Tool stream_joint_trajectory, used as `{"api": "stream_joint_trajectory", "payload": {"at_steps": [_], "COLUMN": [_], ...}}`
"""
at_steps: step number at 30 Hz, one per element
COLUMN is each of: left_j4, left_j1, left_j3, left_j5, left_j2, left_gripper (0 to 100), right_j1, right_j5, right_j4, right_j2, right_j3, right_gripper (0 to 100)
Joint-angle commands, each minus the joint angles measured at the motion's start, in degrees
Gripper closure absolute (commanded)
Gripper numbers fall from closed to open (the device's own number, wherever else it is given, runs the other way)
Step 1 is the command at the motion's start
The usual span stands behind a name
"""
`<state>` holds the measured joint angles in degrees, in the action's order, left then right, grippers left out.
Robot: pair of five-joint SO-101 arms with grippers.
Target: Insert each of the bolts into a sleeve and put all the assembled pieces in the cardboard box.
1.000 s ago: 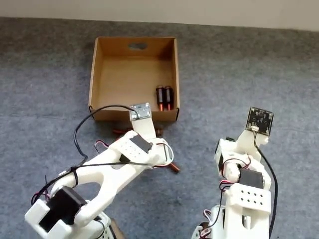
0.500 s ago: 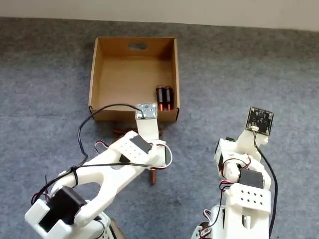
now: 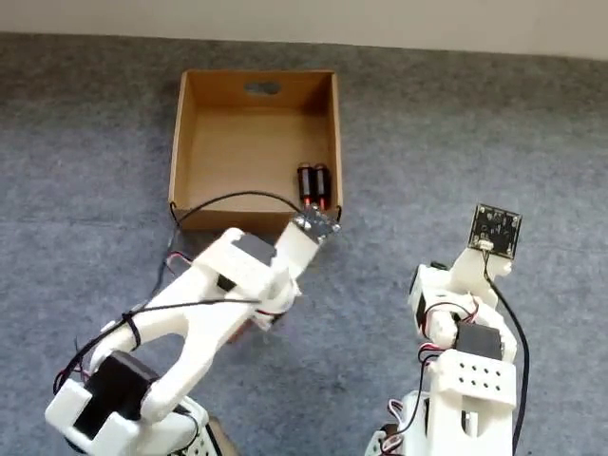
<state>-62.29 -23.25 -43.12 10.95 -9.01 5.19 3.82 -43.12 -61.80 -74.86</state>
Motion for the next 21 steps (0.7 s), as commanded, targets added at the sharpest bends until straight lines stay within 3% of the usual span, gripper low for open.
{"api": "stream_joint_trajectory", "payload": {"at_steps": [1, 4, 10, 16, 21], "left_j4": [-0.3, -0.6, 0.0, 3.0, 3.0], "left_j1": [6.4, 7.6, 4.7, 0.0, 0.9], "left_j3": [0.5, -0.8, -3.7, -4.9, -4.5], "left_j5": [3.4, 3.4, 3.4, 3.4, 3.4], "left_j2": [-0.4, -0.4, -0.8, -0.9, -0.5], "left_gripper": [98, 97, 83, 86, 86], "right_j1": [0.6, 0.6, 0.6, 0.6, 0.5], "right_j5": [0.5, 0.5, 0.5, 0.5, 0.5], "right_j4": [0.8, 0.8, 0.8, 0.8, 0.8], "right_j2": [-1.1, -1.1, -1.1, -1.1, -1.1], "right_j3": [0.5, 0.5, 0.5, 0.5, 0.5], "right_gripper": [99.2, 99.2, 99.2, 99.2, 99.2]}}
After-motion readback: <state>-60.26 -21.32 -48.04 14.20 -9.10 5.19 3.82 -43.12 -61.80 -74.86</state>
